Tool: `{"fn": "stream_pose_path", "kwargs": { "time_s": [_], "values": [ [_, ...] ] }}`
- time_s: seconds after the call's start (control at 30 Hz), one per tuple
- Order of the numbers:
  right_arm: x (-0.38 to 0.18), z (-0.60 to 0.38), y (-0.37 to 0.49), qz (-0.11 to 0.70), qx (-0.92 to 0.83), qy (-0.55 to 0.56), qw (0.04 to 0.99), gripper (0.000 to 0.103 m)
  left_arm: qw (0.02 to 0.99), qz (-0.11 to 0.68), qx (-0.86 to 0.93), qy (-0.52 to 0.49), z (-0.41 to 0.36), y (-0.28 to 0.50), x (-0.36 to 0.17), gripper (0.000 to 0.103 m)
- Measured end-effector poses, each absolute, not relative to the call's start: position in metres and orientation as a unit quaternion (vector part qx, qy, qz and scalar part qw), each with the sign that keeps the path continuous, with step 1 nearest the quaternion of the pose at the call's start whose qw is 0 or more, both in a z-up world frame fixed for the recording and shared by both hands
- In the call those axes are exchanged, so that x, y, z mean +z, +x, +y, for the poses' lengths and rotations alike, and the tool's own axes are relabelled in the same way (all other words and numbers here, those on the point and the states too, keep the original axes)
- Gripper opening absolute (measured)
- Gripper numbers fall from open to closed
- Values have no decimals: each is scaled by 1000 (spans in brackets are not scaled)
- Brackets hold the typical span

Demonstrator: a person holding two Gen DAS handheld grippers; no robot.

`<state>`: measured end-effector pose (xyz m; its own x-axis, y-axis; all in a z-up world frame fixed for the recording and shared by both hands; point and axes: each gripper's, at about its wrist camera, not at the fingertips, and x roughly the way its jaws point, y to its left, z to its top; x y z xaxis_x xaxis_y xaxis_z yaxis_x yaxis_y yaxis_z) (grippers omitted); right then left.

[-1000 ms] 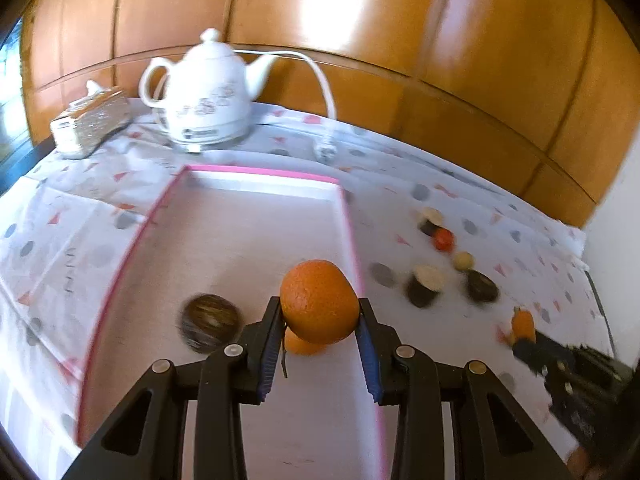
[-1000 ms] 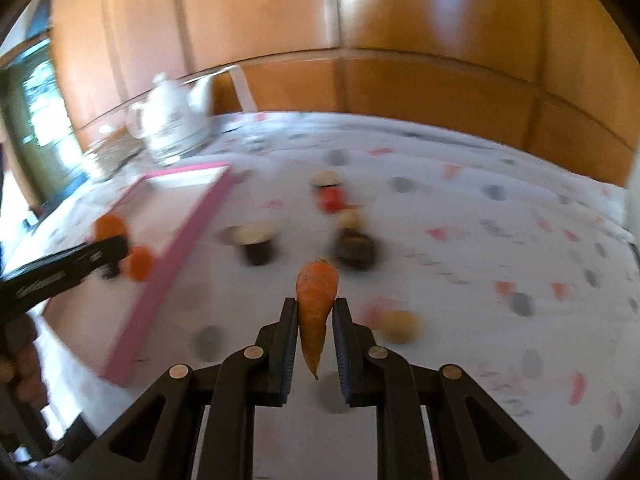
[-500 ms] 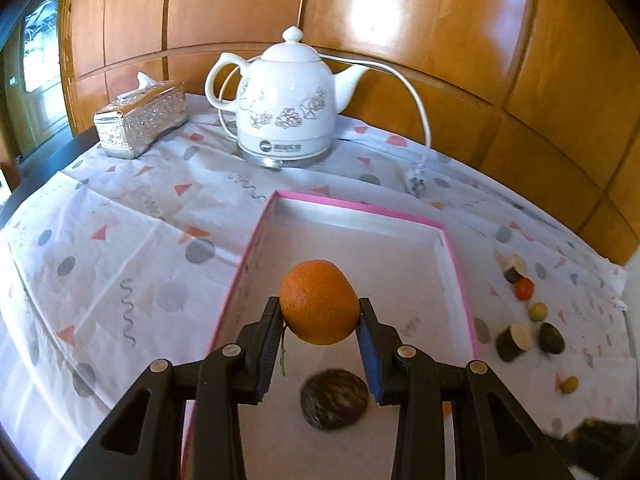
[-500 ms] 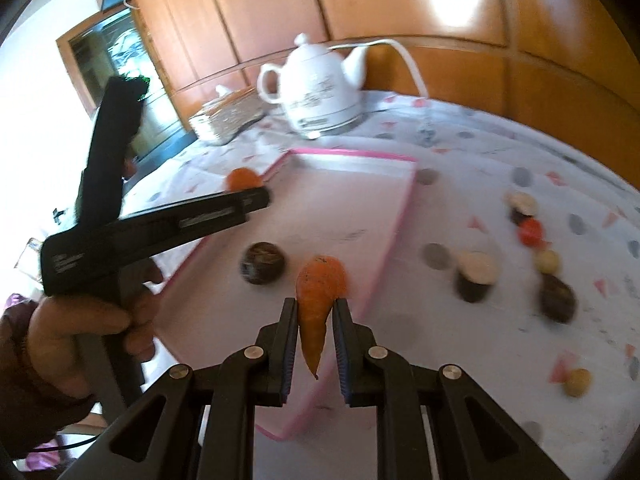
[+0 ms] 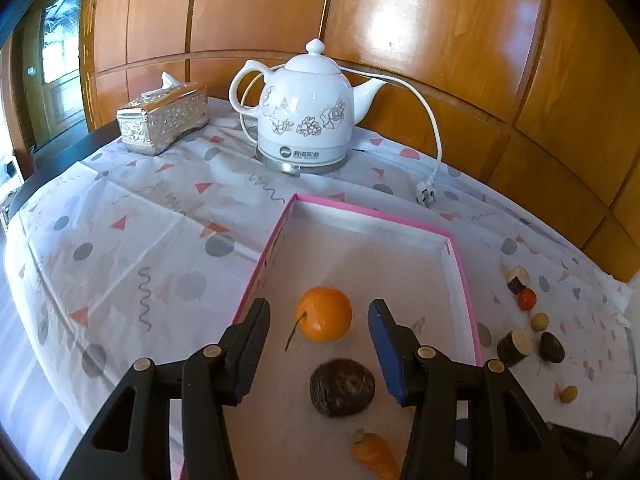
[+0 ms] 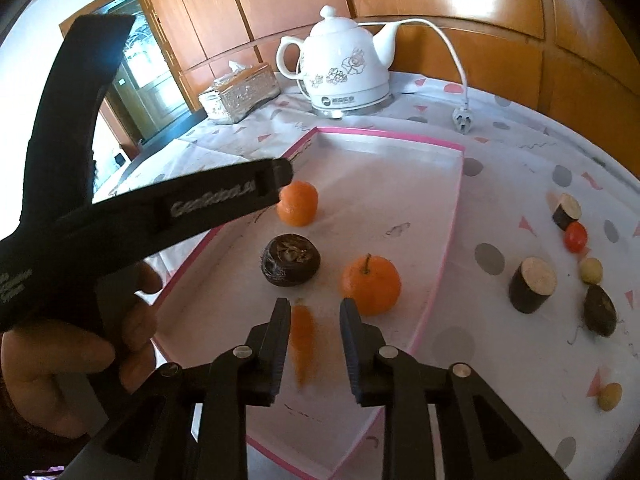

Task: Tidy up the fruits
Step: 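Lower the carrot into the pink tray and open the right tool, then grasp the yellow potato with the right tool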

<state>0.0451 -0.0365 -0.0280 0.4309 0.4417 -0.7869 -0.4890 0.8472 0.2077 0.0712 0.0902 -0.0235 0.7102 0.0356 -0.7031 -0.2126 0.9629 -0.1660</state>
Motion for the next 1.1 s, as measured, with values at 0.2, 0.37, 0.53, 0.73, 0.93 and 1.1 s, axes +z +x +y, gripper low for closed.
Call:
{"fn": "stream_pose_path", "kwargs": {
  "time_s": [0.2,0.37,0.53,0.73,0.93,1.1],
  "values": [
    [-25,-53,39,447,250,-17,859,25,915,379,63,-120,83,57,-26,52],
    [-21,-66,34,433,228,-12,872,25,914,385,51,-115,75,47,-29,52],
    [-21,-82,32,431,206,2,878,25,916,386,41,-103,62,38,-31,52],
    [-22,-114,26,429,167,26,887,25,917,386,25,-98,49,32,-31,52],
    [-31,-169,14,436,101,61,892,26,917,388,1,-90,32,27,-31,52],
    [-45,-220,3,446,25,84,891,26,917,392,-29,-74,13,23,-32,52]
  ]
}}
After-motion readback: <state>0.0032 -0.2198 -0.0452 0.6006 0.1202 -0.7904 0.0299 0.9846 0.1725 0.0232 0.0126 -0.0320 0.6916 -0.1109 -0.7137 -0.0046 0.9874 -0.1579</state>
